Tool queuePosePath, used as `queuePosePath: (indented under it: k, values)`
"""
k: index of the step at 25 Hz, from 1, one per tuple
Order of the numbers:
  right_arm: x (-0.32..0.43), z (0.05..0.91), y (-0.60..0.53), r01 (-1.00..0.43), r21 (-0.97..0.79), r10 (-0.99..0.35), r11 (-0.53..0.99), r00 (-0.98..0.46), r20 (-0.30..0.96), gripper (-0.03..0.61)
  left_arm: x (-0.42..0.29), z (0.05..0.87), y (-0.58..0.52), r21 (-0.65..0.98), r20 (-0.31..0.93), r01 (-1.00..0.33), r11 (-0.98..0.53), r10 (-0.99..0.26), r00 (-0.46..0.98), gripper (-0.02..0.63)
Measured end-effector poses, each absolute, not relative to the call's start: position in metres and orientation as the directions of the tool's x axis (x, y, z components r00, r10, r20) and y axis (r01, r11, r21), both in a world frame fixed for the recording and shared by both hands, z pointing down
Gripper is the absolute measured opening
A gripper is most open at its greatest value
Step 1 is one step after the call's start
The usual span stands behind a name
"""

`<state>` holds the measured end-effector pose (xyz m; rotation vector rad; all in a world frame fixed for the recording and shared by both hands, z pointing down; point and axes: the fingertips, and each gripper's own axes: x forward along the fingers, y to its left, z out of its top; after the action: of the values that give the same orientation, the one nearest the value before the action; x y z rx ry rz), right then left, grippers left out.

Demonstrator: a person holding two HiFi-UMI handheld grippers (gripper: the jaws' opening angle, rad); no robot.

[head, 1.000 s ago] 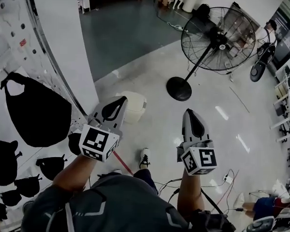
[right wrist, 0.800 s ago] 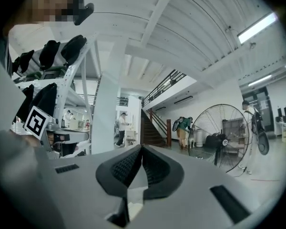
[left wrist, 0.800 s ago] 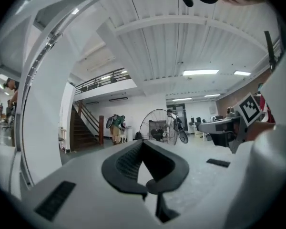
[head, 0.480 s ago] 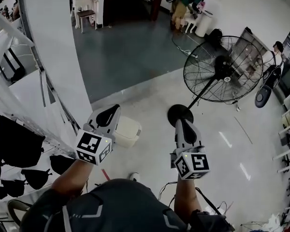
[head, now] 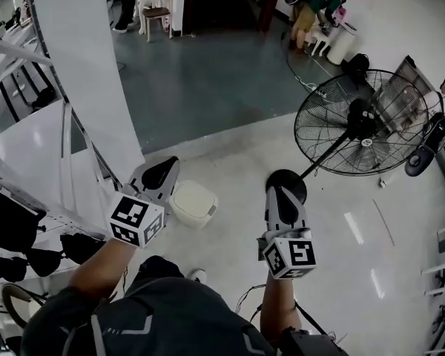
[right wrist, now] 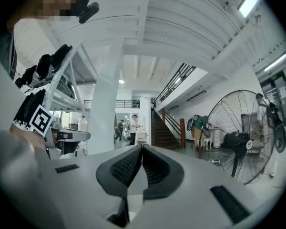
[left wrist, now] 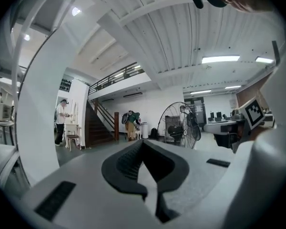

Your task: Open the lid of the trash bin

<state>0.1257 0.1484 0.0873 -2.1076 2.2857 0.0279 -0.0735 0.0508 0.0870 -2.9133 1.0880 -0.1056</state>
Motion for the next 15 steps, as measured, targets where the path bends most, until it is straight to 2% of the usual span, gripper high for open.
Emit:
queuePosePath:
  k: [6, 15]
  values:
    - [0.142, 0.104, 0.102, -0.997, -0.015, -0.997, 0.071, -0.071, 0.015, 0.027, -0.055, 0.095, 0.017, 0.008, 0.044, -0.635, -0.772, -0.634, 0.772, 0.008]
    - [0.123, 0.103, 0.027, -0.995, 0.0, -0.995, 0.095, -0.095, 0.025, 0.028, -0.072, 0.102, -0.063, 0.053, 0.031, -0.661, -0.749, -0.66, 0.751, 0.008]
